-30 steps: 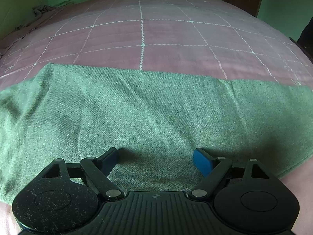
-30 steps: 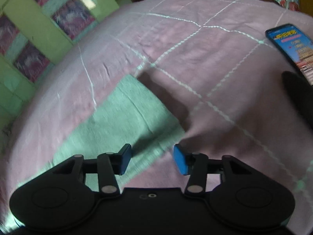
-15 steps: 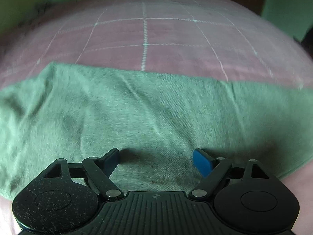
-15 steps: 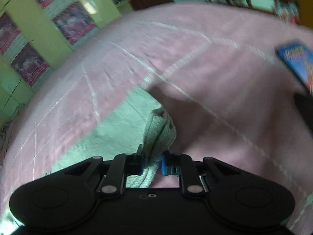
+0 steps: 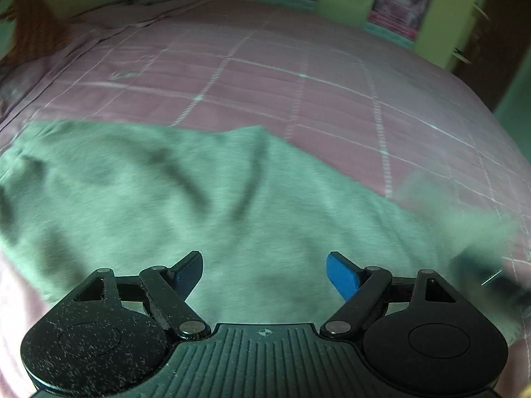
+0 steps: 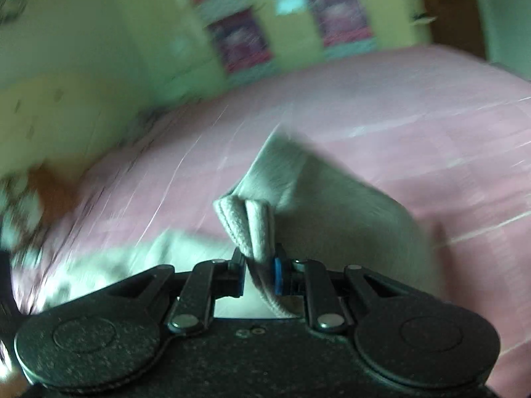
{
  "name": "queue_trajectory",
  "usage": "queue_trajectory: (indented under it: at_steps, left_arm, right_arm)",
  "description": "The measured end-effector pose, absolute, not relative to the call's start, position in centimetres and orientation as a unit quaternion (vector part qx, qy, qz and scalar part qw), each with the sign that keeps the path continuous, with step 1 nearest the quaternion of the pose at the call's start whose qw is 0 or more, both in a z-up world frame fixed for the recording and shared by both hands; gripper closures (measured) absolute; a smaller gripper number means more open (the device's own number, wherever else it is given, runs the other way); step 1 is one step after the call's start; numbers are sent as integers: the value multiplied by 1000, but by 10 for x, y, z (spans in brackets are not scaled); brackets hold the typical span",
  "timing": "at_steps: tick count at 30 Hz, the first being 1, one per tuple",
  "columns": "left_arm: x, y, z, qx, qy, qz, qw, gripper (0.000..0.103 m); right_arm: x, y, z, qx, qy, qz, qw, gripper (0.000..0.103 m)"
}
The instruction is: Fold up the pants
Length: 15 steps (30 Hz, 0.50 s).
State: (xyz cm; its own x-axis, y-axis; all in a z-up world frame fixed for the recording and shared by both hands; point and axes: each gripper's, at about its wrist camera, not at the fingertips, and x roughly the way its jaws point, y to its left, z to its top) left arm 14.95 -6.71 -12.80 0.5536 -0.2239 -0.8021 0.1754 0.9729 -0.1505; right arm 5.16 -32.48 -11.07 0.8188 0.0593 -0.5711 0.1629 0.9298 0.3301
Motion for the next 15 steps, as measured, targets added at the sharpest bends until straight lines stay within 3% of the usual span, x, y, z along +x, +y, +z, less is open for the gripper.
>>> queue_trajectory:
  at_steps: [5,7,15]
  left_arm:
    - [149,-54,-141,-57,478,-132,866,21]
    - [150,-58,-146,-87,491,-157,852,21]
    - [144,-102,-166,-171,541,-226,792,21]
  right_arm:
    - [79,-285,-178,163,421,-14,892,69]
    - [72,-288,-171,170,410,8,896,41]
    - [32,-356,-118,215,305,-31,927,41]
